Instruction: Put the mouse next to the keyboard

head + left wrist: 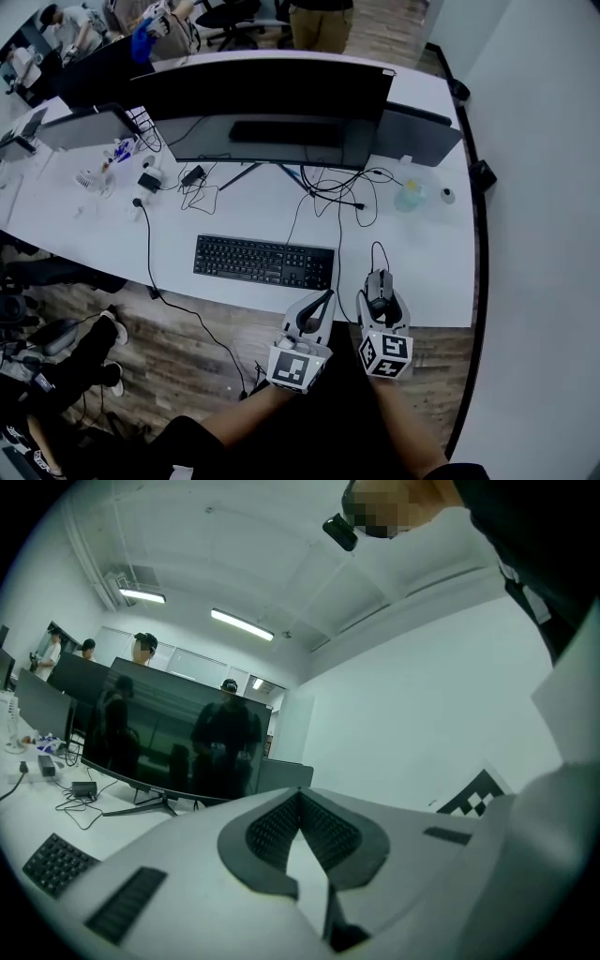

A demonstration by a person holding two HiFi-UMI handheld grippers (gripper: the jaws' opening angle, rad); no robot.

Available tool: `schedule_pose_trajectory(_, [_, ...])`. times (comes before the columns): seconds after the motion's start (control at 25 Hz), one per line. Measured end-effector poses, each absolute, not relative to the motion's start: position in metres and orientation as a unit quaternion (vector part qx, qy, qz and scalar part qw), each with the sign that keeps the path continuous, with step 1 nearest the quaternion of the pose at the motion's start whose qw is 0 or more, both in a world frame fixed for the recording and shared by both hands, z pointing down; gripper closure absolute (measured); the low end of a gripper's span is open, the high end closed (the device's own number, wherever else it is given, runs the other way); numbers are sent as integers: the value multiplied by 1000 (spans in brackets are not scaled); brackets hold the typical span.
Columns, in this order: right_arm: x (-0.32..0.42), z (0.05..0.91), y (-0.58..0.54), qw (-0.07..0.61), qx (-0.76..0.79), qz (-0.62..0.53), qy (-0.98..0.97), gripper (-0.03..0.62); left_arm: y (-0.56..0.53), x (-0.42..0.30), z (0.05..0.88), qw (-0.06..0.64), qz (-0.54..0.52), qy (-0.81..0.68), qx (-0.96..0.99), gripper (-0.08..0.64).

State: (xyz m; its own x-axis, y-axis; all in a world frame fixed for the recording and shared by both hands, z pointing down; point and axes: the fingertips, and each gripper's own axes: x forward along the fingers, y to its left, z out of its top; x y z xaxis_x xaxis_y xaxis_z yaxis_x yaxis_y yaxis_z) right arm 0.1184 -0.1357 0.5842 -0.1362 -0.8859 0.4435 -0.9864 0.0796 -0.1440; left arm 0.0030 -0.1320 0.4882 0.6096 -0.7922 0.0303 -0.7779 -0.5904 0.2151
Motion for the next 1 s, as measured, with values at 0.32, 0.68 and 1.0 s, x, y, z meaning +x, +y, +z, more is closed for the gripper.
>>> schedule_pose_trajectory(0.32, [126, 647, -162, 158, 632, 244, -718, 282, -162, 15, 523, 111, 18, -448, 887, 557])
schedule_pose_trajectory(0.68, [129, 706, -178, 208, 613, 286, -706, 282, -194, 18, 553, 131, 54, -474, 869, 557])
schedule_pose_trajectory(1.0, [135, 751, -196, 255, 599, 290, -701, 282, -209, 18, 569, 144, 77, -491, 856, 557])
